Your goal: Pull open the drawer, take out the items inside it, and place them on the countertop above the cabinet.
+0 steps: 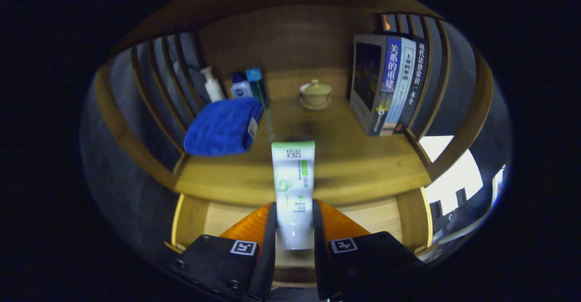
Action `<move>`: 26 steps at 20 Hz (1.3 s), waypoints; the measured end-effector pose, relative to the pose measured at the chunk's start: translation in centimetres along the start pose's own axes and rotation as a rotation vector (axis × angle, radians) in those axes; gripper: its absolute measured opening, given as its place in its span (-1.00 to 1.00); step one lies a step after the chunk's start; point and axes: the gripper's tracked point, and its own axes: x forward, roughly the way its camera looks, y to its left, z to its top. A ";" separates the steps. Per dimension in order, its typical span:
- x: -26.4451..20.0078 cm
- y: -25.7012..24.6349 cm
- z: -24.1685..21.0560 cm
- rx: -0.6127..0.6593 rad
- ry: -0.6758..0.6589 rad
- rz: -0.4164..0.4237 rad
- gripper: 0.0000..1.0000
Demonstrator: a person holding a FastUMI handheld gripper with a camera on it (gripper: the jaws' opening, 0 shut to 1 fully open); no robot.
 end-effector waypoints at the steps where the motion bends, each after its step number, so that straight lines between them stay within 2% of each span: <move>1: 1.0 -0.1 1.4 -0.016 -0.013 -0.016 -0.10; 5: 5.7 0.1 4.2 0.028 0.003 -0.047 -0.10; 9: 10.3 -1.3 1.8 -0.009 0.097 -0.118 -0.04; 12: 10.6 -1.6 1.6 0.015 0.087 -0.122 0.04; 14: 9.1 -1.9 2.0 0.017 0.053 -0.116 0.14; 15: 7.9 -2.4 2.4 0.013 0.027 -0.123 0.27; 16: 6.8 -2.7 2.7 0.006 -0.003 -0.131 0.42; 18: 4.2 -3.0 3.0 0.014 -0.071 -0.137 0.87; 19: 2.4 -2.6 3.2 0.045 -0.125 -0.121 0.95; 20: 0.8 -1.9 3.0 0.072 -0.167 -0.086 1.00; 26: -8.8 0.2 -0.6 0.167 -0.387 0.029 0.98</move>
